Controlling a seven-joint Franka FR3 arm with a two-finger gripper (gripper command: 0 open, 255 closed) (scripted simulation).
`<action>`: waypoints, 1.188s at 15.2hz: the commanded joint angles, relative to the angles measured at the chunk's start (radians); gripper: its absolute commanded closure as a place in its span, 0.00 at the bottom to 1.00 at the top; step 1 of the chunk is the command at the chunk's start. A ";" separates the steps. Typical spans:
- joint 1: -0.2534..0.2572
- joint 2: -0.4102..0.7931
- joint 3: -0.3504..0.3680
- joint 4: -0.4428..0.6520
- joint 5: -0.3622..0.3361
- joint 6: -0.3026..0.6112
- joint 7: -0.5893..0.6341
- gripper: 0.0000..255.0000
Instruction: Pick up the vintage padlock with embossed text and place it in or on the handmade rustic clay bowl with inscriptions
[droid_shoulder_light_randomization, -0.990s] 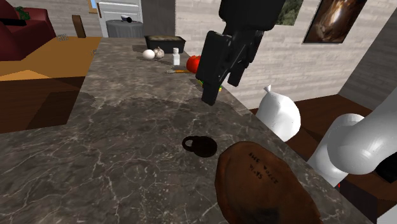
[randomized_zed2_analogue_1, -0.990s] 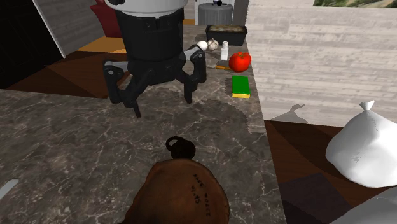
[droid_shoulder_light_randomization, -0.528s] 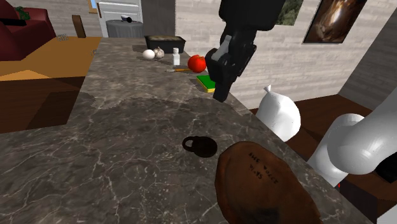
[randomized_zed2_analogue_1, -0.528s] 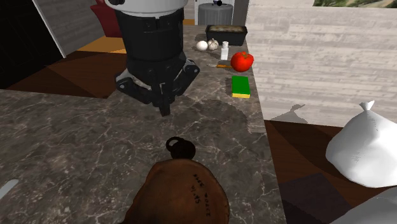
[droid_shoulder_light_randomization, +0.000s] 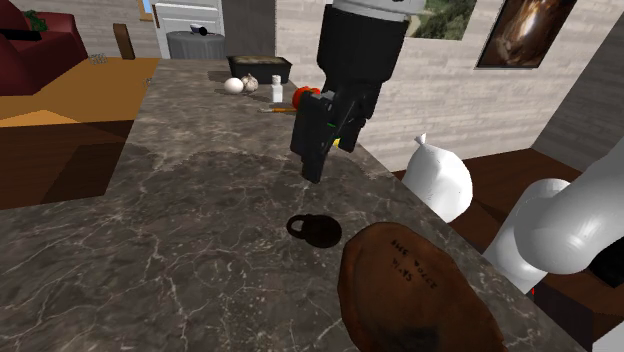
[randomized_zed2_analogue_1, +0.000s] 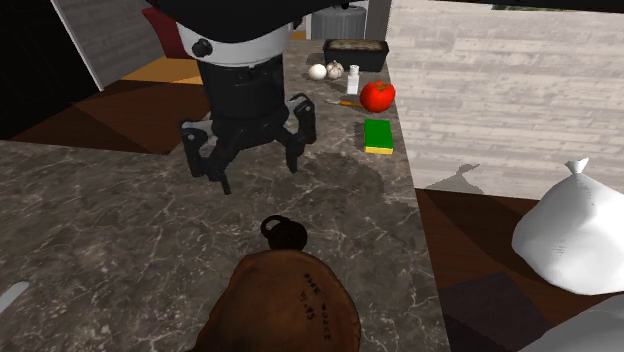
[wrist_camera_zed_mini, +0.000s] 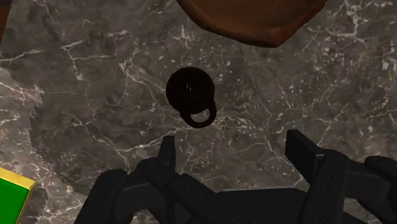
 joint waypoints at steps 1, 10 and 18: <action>-0.002 0.023 0.000 -0.039 -0.008 0.038 -0.035 0.00; -0.029 0.201 0.033 -0.144 -0.100 0.204 -0.128 0.00; -0.027 0.211 0.040 -0.224 -0.104 0.292 -0.124 0.00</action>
